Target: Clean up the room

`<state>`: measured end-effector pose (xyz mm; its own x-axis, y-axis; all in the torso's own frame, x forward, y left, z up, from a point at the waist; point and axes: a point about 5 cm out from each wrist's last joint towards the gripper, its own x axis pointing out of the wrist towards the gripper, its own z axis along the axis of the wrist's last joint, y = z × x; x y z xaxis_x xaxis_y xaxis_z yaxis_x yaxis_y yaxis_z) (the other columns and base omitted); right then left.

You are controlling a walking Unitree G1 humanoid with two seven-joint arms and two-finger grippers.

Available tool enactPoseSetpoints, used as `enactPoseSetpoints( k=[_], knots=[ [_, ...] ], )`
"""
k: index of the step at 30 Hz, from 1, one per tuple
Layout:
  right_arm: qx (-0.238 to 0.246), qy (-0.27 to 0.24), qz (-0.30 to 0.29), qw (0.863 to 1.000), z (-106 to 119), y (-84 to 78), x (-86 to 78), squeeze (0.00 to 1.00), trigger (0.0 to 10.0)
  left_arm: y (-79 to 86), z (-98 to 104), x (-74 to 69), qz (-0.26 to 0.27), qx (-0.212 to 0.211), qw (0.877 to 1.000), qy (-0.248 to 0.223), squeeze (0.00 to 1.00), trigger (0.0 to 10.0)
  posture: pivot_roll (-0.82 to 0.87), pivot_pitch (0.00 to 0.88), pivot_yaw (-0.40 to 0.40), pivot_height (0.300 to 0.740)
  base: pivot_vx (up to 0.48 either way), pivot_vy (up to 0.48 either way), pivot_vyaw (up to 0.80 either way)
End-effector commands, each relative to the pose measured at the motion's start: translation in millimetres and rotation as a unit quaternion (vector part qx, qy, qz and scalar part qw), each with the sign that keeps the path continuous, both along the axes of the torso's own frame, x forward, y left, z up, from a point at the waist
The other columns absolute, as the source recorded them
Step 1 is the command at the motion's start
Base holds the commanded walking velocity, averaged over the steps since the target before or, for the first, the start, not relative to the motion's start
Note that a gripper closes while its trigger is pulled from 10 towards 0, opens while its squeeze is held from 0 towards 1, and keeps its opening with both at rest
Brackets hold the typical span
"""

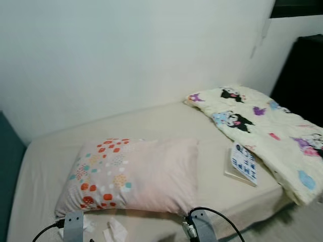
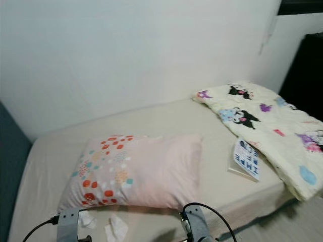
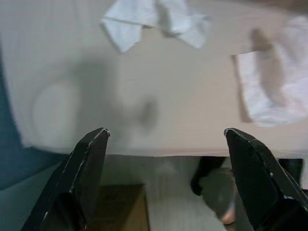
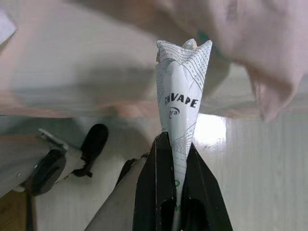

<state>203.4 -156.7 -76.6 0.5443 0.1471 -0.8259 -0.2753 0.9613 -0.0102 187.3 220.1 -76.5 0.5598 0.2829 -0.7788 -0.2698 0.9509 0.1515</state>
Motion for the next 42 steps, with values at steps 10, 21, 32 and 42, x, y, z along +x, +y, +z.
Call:
enactPoseSetpoints(
  k=[10,21,32,42],
  knots=[
    [0.0,0.014,-0.026,1.0,-1.2,-2.9,-1.4,0.0,10.0,10.5,-2.4,-9.4,-0.02,0.034,0.999,0.028,0.0,10.0,-0.04,0.0,-0.002,0.712,0.0,0.0,0.0],
    [-0.007,0.005,-0.035,0.999,1.0,-8.8,2.1,0.0,10.0,-9.6,0.1,3.7,-0.029,-0.064,0.997,-0.021,0.0,10.0,-0.04,0.0,-0.003,0.662,0.0,0.0,0.0],
    [0.004,-0.03,-0.051,0.998,11.6,-11.0,19.4,0.0,10.0,-40.2,15.6,33.3,-0.079,-0.188,0.972,-0.113,0.0,10.0,-0.05,0.0,-0.001,0.617,0.0,0.0,0.0],
    [0.038,-0.094,-0.046,0.994,33.2,-2.7,50.3,0.0,10.0,-42.5,32.5,56.9,-0.093,-0.127,0.974,-0.163,0.0,10.0,-0.05,0.017,-0.007,0.577,0.0,0.0,0.0]
  ],
)
